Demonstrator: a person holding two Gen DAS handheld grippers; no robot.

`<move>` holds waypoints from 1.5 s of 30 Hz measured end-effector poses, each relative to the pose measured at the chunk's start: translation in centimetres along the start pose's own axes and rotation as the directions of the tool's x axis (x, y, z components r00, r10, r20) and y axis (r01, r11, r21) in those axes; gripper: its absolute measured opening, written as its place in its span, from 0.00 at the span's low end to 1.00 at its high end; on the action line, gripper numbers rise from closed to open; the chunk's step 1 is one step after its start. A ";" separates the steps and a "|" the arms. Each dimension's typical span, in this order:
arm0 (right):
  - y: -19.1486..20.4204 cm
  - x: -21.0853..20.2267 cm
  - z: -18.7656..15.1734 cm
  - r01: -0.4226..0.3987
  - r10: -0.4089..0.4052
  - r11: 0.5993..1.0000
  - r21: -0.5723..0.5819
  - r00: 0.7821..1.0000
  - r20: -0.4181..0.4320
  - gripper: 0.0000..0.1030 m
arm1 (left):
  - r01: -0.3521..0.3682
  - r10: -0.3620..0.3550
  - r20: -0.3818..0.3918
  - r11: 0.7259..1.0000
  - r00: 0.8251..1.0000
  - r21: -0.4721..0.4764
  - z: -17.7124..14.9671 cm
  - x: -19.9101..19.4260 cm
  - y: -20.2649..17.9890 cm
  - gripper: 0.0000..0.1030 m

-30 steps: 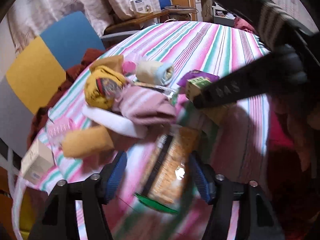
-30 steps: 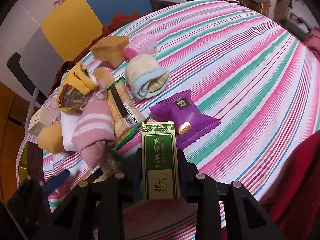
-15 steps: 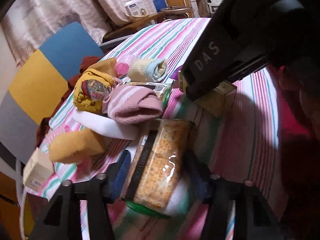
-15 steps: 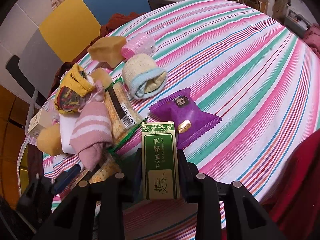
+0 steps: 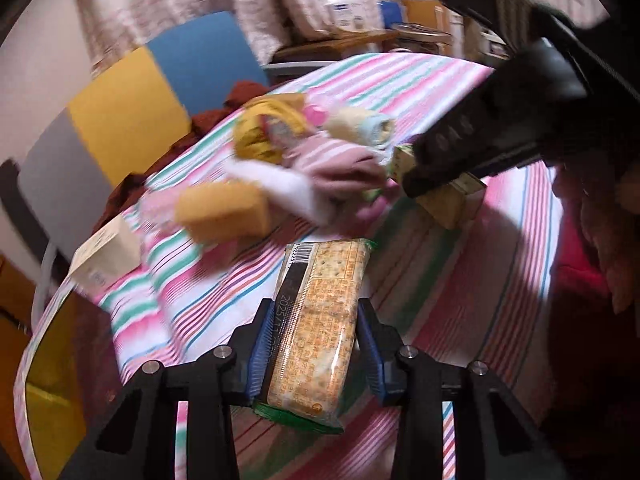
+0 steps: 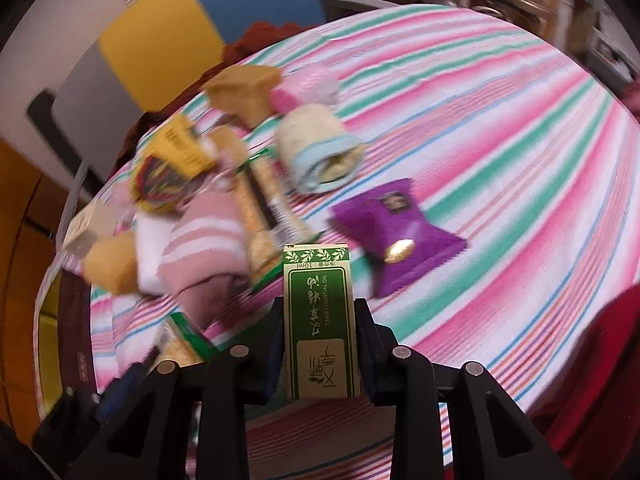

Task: Organize objects
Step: 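Carry both items to the gold tray and open both tools to release them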

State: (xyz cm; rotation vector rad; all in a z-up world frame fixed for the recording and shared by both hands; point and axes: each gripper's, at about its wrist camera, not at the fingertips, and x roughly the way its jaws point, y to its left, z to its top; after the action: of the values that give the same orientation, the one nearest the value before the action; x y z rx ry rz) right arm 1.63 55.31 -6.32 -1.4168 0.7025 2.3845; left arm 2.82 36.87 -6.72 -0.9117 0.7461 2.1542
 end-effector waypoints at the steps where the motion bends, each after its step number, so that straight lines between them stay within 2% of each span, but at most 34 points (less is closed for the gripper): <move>1: 0.5 0.1 -0.1 -0.004 0.004 1.000 -0.022 1.000 0.000 0.31 | -0.007 0.006 -0.004 1.000 1.000 -0.018 0.0 -0.1 0.6 0.39; 8: 1.7 0.4 -0.5 -0.048 0.048 0.997 -0.058 0.999 -0.011 0.31 | -0.047 0.047 -0.003 0.988 0.999 -0.147 -2.5 -3.2 4.3 0.39; 11: 2.4 0.4 -1.0 -0.112 0.109 0.991 -0.079 0.993 -0.034 0.31 | -0.072 0.074 0.004 0.981 0.997 -0.183 -3.1 -4.6 5.6 0.39; 15: 4.7 0.9 -2.3 -0.209 0.197 0.969 -0.133 0.976 -0.097 0.31 | -0.099 0.103 0.009 0.969 0.995 -0.226 -3.9 -5.7 7.6 0.39; 19: 7.3 0.7 -4.1 -0.237 0.214 0.945 -0.227 0.969 -0.121 0.31 | -0.111 0.117 0.008 0.954 0.993 -0.277 -5.1 -6.7 9.7 0.39; 22: 9.4 0.0 -5.3 -0.255 0.236 0.921 -0.293 0.967 -0.099 0.31 | -0.134 0.142 0.006 0.944 0.990 -0.300 -6.1 -7.6 11.1 0.38; 25: 11.7 -0.3 -7.1 -0.314 0.294 0.894 -0.319 0.949 -0.108 0.31 | -0.136 0.144 -0.002 0.928 0.990 -0.348 -7.5 -8.4 13.0 0.38; 30: 15.9 -1.7 -8.8 -0.325 0.311 0.864 -0.383 0.945 -0.101 0.31 | -0.156 0.168 -0.011 0.888 0.986 -0.433 -10.4 -10.1 16.5 0.38; 36: 21.6 -3.4 -9.5 -0.417 0.410 0.821 -0.389 0.906 -0.105 0.31 | -0.192 0.197 -0.047 0.826 0.979 -0.529 -14.6 -11.4 20.7 0.38; 37: 22.7 -3.5 -9.8 -0.411 0.407 0.817 -0.404 0.908 -0.102 0.33 | -0.201 0.203 -0.057 0.817 0.978 -0.541 -15.3 -11.5 21.3 0.38; 40: 25.8 -4.0 -10.8 -0.308 0.337 0.809 -0.501 0.941 -0.034 0.34 | -0.217 0.206 -0.086 0.778 0.975 -0.590 -17.5 -11.6 23.2 0.38; 43: 28.2 -4.5 -11.7 -0.237 0.307 0.796 -0.556 0.951 0.034 0.33 | -0.235 0.214 -0.111 0.744 0.971 -0.625 -19.4 -11.5 24.6 0.38; 45: 29.5 -5.0 -12.2 -0.216 0.311 0.777 -0.591 0.948 0.061 0.33 | -0.239 0.213 -0.120 0.723 0.970 -0.648 -20.5 -11.5 25.5 0.38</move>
State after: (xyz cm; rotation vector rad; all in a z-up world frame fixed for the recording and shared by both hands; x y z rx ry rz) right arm -0.76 23.89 0.97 -1.3722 0.1229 3.0762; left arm -2.51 2.71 -3.96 -1.2635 0.0706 2.6919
